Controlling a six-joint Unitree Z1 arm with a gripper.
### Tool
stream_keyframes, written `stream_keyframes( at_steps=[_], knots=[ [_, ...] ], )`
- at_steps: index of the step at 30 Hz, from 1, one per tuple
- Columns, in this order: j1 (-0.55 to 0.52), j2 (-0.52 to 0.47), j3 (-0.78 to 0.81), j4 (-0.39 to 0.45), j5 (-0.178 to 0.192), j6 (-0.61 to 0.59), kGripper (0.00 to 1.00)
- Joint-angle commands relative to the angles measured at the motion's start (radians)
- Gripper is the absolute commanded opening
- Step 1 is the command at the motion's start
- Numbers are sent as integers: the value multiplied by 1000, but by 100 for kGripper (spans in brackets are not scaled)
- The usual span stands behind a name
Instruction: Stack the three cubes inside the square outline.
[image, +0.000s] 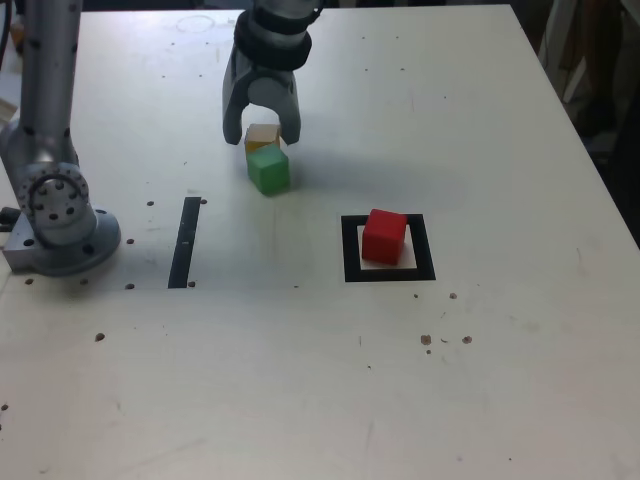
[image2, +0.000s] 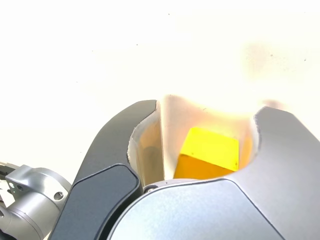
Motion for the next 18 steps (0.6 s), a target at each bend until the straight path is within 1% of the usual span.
stream_keyframes(
  at_steps=[1, 14, 18],
  knots=[
    [0, 0, 0, 4, -3, -1, 32],
    [-3, -2, -3, 6, -14, -1, 32],
    [-20, -10, -24, 29, -15, -5, 32]
  ],
)
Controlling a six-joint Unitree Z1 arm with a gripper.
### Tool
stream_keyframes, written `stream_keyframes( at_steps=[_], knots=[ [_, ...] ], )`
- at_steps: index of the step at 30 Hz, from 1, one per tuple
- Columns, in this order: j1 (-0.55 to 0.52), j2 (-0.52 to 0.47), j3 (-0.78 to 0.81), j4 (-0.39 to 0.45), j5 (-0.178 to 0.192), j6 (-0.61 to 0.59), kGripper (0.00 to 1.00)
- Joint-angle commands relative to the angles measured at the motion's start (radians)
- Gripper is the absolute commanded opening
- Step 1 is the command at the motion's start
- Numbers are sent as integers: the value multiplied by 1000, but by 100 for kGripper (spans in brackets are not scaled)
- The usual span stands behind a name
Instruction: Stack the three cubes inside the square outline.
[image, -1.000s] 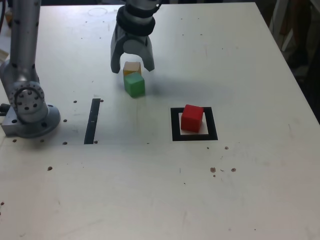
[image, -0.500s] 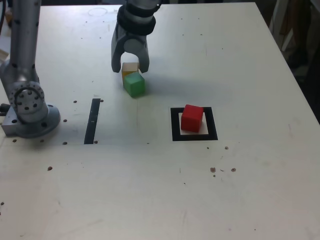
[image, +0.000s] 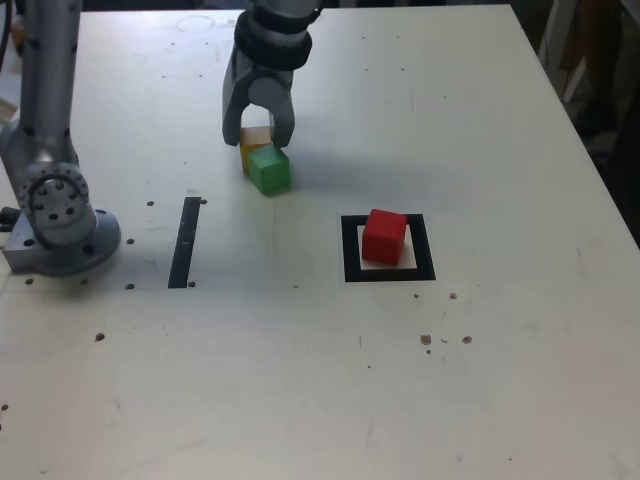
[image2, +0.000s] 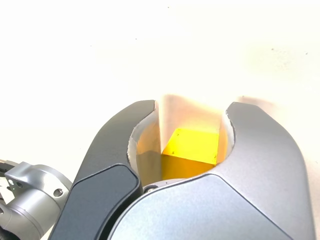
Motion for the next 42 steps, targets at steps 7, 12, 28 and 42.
stream_keyframes(
  at_steps=[7, 12, 28, 42],
  knots=[
    [-118, -31, -164, 162, 7, -32, 32],
    [-225, -28, -316, 283, 14, -57, 32],
    [-487, 83, -598, 487, -32, -146, 32],
    [-596, 187, -691, 505, -74, -182, 32]
  ],
)
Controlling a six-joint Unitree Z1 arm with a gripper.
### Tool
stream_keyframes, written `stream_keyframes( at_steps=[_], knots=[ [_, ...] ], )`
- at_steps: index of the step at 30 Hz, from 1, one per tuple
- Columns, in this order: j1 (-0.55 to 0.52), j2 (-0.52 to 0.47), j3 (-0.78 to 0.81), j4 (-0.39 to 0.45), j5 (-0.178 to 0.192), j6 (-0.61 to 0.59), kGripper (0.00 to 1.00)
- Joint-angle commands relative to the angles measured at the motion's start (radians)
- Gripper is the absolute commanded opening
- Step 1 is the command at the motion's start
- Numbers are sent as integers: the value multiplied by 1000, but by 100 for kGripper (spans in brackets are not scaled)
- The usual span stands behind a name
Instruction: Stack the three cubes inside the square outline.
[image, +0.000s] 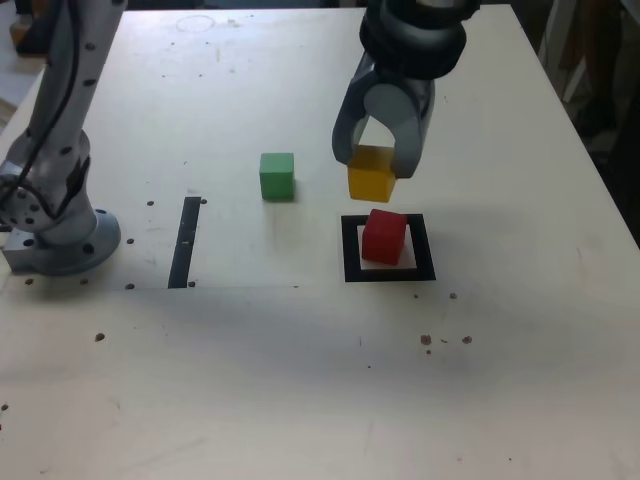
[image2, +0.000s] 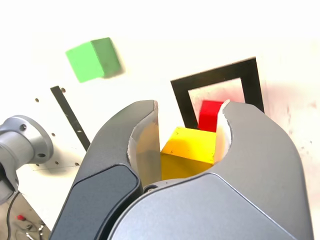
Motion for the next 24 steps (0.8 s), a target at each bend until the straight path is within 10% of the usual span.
stream_keyframes(
  at_steps=[1, 24],
  knots=[
    [-3, 17, -13, 15, -5, -3, 32],
    [-6, 92, -54, 12, -18, -4, 32]
  ],
)
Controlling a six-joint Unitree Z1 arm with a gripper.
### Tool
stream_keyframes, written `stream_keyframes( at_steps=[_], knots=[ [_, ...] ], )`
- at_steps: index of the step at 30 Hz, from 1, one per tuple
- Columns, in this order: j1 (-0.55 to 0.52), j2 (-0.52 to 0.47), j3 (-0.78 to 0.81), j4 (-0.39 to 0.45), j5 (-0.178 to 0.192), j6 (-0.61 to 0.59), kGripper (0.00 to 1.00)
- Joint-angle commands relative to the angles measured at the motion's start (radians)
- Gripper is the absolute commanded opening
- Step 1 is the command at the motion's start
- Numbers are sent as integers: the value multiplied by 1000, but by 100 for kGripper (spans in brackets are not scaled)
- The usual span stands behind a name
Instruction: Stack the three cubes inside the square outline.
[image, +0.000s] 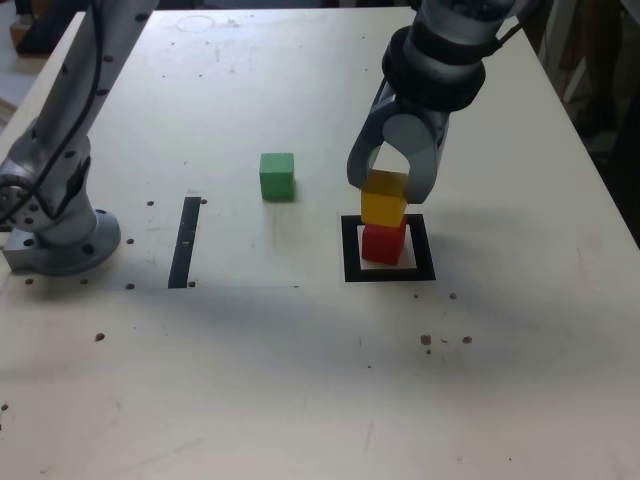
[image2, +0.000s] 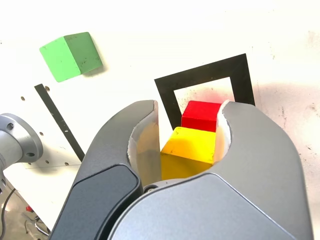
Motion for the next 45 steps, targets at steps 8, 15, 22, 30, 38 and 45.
stream_keyframes(
  at_steps=[8, 15, 22, 30, 38, 45],
  knots=[
    [0, 11, -4, 9, 3, -2, 32],
    [0, 11, -3, 5, 8, -1, 40],
    [1, 12, 7, -1, 2, 2, 99],
    [2, 12, 13, -1, -1, 2, 100],
    [2, -11, 12, 2, 9, -2, 100],
    [8, -98, 55, 7, 35, -31, 100]
  ],
)
